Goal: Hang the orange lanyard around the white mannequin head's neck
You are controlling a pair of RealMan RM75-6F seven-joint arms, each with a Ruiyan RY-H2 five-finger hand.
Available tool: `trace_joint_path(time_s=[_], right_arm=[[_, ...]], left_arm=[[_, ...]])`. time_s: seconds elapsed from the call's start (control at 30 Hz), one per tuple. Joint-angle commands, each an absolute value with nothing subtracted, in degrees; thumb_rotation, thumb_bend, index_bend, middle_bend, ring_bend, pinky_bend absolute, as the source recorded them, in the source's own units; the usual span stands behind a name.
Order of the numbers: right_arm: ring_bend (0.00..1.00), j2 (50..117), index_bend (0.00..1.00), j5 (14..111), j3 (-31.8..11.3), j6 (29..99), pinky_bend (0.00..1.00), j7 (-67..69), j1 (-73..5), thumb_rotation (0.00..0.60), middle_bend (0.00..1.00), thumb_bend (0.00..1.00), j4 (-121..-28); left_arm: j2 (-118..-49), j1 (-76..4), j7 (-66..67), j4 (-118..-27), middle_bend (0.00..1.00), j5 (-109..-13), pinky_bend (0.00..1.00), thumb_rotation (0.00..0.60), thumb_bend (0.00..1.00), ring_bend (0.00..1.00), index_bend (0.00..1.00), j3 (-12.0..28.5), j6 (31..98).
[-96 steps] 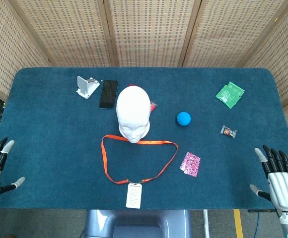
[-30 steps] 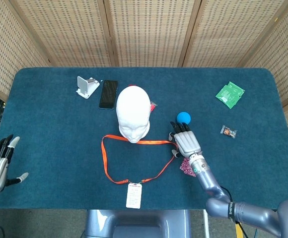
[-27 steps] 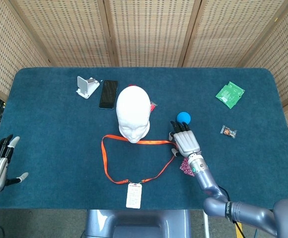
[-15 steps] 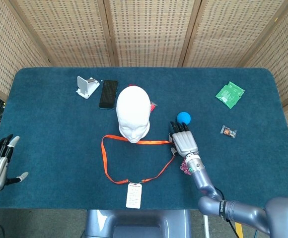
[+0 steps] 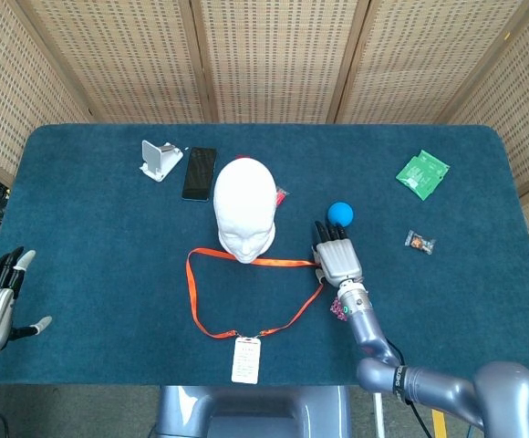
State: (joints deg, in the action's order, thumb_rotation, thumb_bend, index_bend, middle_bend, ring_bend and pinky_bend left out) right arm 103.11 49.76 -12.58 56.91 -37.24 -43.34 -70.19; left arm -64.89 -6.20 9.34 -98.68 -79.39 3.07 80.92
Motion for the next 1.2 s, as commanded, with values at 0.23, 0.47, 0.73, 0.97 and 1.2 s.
trace_joint_path(time_s=[0.23,0.47,0.73,0.97,1.2], right_arm=[[0.0,103.4,0.62,50.0,-12.2,57.8,0.0,-37.9,-43.4,0.6,0.0,0.66,-70.0],[0.0,102.0,0.66,54.5,-10.7,59.0,0.0,-35.1,-42.4,0.6,0.0,0.66,-71.7],[0.0,100.6,0.67,57.2,-9.3,59.5,0.0,-33.4,-41.1,0.6,0.0,0.65,-73.4],[0.0,100.1,0.67,58.2,-9.1,59.6,0.0,-32.3,-40.5,0.6,0.0,0.65,-74.3],[0.0,99.1,0.67,58.7,-9.5,59.7,0.0,-31.6,-40.2,0.6,0.0,0.65,-76.5]], left_arm=[[-65.0,-6.2,9.4,-98.6,0.0,-79.4,0.0,0.6,0.0,0.0,0.0,3.0,81.0],[-64.7,-8.3,9.0,-98.2,0.0,-79.1,0.0,0.6,0.0,0.0,0.0,4.7,79.5],[-65.7,-13.4,8.8,-96.0,0.0,-78.2,0.0,0.6,0.0,0.0,0.01,8.1,75.1],[-68.5,-18.7,7.7,-92.6,0.0,-77.4,0.0,0.6,0.0,0.0,0.16,9.6,68.9],[-77.7,-28.2,4.4,-82.9,0.0,-78.1,0.0,0.6,0.14,0.0,0.33,12.2,60.2]])
